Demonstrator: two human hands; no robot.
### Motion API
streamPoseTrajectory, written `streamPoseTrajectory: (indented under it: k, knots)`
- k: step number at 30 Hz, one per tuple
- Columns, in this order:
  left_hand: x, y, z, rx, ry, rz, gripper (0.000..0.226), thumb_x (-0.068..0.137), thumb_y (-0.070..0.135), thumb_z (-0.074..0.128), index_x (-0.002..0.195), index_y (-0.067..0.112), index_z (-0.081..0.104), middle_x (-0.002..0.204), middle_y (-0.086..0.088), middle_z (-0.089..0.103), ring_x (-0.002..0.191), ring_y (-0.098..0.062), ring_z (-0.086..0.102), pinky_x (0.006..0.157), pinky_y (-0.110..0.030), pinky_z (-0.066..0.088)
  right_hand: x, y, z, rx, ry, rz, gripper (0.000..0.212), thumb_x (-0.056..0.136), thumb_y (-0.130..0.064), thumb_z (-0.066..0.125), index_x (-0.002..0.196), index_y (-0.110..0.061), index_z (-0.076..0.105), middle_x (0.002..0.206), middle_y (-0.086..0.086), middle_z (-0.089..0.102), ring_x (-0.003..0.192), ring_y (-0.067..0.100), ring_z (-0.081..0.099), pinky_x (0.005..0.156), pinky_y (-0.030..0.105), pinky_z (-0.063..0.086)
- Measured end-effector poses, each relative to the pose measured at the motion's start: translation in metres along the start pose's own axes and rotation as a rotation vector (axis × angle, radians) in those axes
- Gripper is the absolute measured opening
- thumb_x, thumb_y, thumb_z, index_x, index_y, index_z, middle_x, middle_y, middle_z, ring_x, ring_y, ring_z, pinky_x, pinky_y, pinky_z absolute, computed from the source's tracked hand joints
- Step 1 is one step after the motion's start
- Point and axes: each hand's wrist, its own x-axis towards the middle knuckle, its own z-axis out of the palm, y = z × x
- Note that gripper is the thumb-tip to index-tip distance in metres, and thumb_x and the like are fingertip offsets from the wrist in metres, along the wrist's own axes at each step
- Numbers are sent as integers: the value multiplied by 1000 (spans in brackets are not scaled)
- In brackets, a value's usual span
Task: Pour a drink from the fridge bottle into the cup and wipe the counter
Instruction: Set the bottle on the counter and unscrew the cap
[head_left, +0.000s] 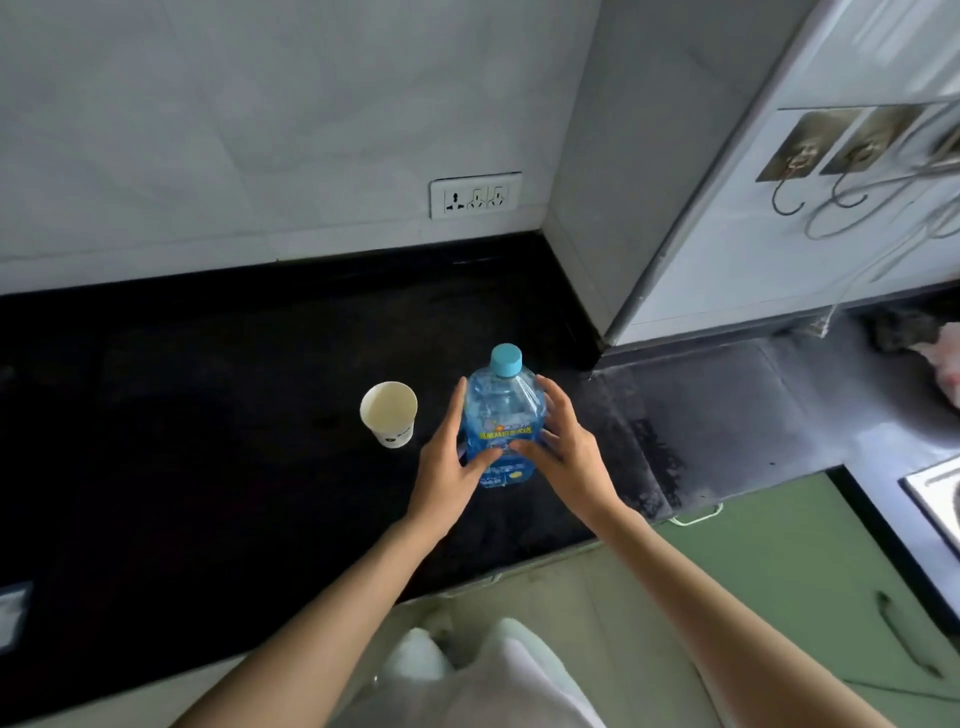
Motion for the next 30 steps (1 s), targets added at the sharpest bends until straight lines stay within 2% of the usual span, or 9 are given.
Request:
streamPoseTrajectory:
  k: [3,6,10,14,16,20,24,27,30]
  knots:
    - [8,-7,4,-5,18,-4,89,78,5,75,148,32,26,143,25,39,132,-2,42,106,-41,44,4,9,-5,-14,-1,-4,71,86,-19,71,141,-37,30,128,-17,58,111,1,61,96,22,49]
    - [18,-7,11,13,36,1,90,73,2,79,143,35,33,142,21,43,131,-1,43,104,-38,45,9,17,-13,-16,10,-5,70,84,-17,73,139,-36,33,127,-14,59,108,0,62,95,21,49]
    - [22,-9,21,72,45,1,94,70,4,82,145,33,33,140,14,42,132,-5,42,103,-37,47,17,25,-28,-59,-31,-31,72,81,-20,77,137,-36,35,128,-15,58,107,0,62,94,23,51]
    - [18,-9,21,113,40,-2,94,72,4,81,147,30,29,138,14,41,130,-3,42,100,-35,49,20,34,-44,-151,-127,-84,77,82,-20,74,142,-40,30,134,-13,54,118,4,56,97,34,51]
    - [19,-7,17,132,8,-19,94,72,8,82,147,32,29,140,13,40,129,-3,43,101,-36,49,18,36,-51,-211,-158,-113,79,83,-23,72,145,-42,27,137,-13,49,121,2,52,98,31,50]
    - [22,6,1,178,-8,-34,90,72,21,82,141,43,29,146,11,37,130,-2,41,102,-31,45,12,30,-63,-167,-102,-119,65,86,-29,70,142,-34,39,132,-16,50,119,1,51,96,30,50]
    - [25,19,-10,274,-43,27,88,71,28,82,141,41,29,140,22,35,129,-1,40,98,-18,42,17,6,-70,-337,34,-213,54,88,-45,60,137,-28,47,120,-13,56,107,7,56,83,32,55]
    - [29,23,-10,344,-95,51,85,72,35,81,141,39,31,133,31,34,128,1,39,104,-27,41,26,-20,-65,-574,79,-356,53,89,-51,54,135,-26,49,111,-9,58,100,11,57,65,28,53]
    - [33,25,-4,367,-125,23,87,72,42,79,144,34,31,140,23,36,130,1,38,108,-35,39,37,-39,-55,-670,96,-389,50,87,-54,54,127,-24,56,100,-6,59,89,13,59,51,25,47]
